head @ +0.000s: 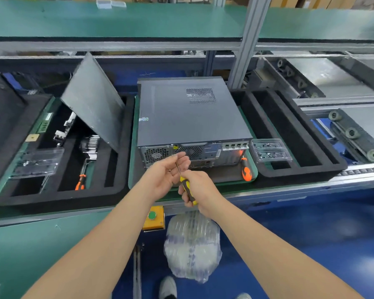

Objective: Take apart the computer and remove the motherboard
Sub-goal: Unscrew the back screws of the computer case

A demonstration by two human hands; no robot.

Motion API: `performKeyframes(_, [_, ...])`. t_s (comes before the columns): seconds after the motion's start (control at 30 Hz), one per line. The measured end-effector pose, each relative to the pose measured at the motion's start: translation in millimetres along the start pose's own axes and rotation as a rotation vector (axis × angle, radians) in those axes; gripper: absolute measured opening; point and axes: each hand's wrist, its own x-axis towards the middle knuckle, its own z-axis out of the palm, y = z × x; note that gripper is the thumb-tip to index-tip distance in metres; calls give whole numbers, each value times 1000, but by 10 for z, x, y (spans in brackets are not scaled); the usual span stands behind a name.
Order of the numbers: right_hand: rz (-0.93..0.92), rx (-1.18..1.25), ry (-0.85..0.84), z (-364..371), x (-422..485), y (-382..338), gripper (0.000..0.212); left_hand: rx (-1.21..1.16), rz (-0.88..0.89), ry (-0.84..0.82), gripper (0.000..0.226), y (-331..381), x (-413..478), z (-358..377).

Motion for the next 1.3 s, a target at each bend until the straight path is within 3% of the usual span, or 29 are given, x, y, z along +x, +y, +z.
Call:
performKeyframes(0.23, [69, 116, -43, 178, 22, 43, 28, -14, -71, -91, 32, 114, 16, -193])
performKeyframes(0.57, [-1, 87, -65, 195, 61, -10, 24, 44, -30, -129, 33, 237, 112, -141])
performKeyframes(1.03, [6, 95, -82, 112, 158, -42, 21, 54, -21, -121, 31, 250, 179, -64])
performKeyframes(1.17, [-77, 99, -172, 92, 105, -40, 23, 53, -27, -120, 30, 261, 175, -90])
performKeyframes(1.3, [-128, 52, -141, 94, 53, -85, 26, 140, -7, -69, 27, 267, 167, -140])
